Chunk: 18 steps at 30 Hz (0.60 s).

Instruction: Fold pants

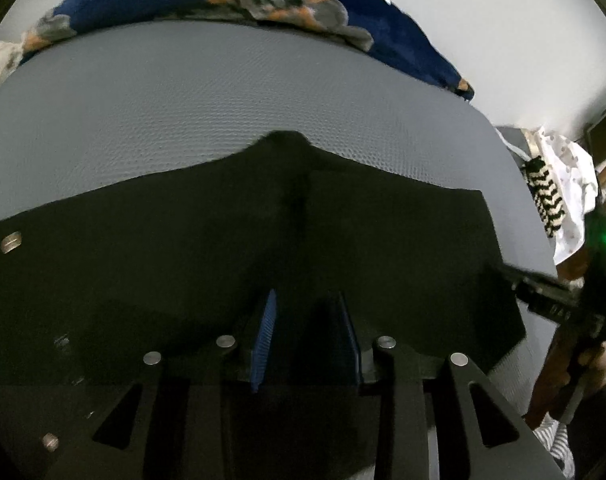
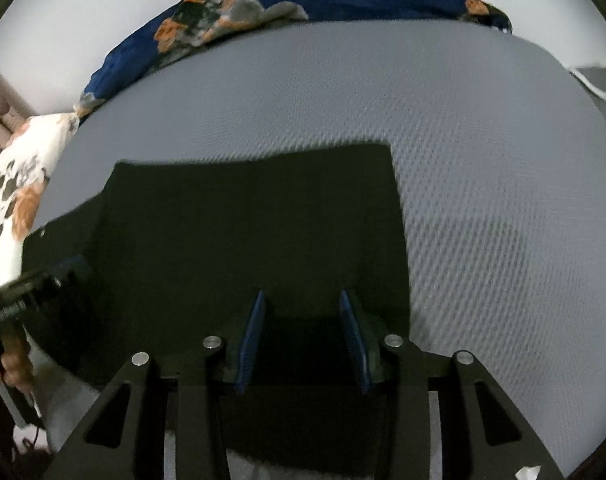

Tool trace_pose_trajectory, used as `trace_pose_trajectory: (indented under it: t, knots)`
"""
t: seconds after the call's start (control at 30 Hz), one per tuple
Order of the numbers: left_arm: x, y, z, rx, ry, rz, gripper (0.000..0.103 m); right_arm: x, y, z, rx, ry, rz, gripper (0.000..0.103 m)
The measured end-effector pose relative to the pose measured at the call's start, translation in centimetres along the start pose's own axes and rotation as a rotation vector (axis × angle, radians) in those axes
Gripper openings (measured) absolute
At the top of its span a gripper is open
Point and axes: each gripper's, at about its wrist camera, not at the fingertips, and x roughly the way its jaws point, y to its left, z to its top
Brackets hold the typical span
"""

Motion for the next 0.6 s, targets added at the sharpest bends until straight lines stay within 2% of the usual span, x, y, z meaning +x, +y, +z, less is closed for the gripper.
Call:
trace_pose_trajectory:
  t: [0.2, 0.4, 0.6]
  knots:
    - [-6.3, 3.4, -1.8, -0.029, -0.095, 0.047, 0.040, -0.3, 2.6, -2.7, -0.011, 0.045, 0.059, 0.039]
    - [-11.6, 8.5, -3.9, -0.091, -0.172, 0.106, 0.046, 1.2, 8.9, -4.2, -0.105, 0.098, 0.151, 0.039]
    - [-14.9, 13.6, -5.6, -0.165, -0.202, 0.152, 0.047, 2.7, 15.0, -4.6, -0.207, 0.140, 0.199, 0.039]
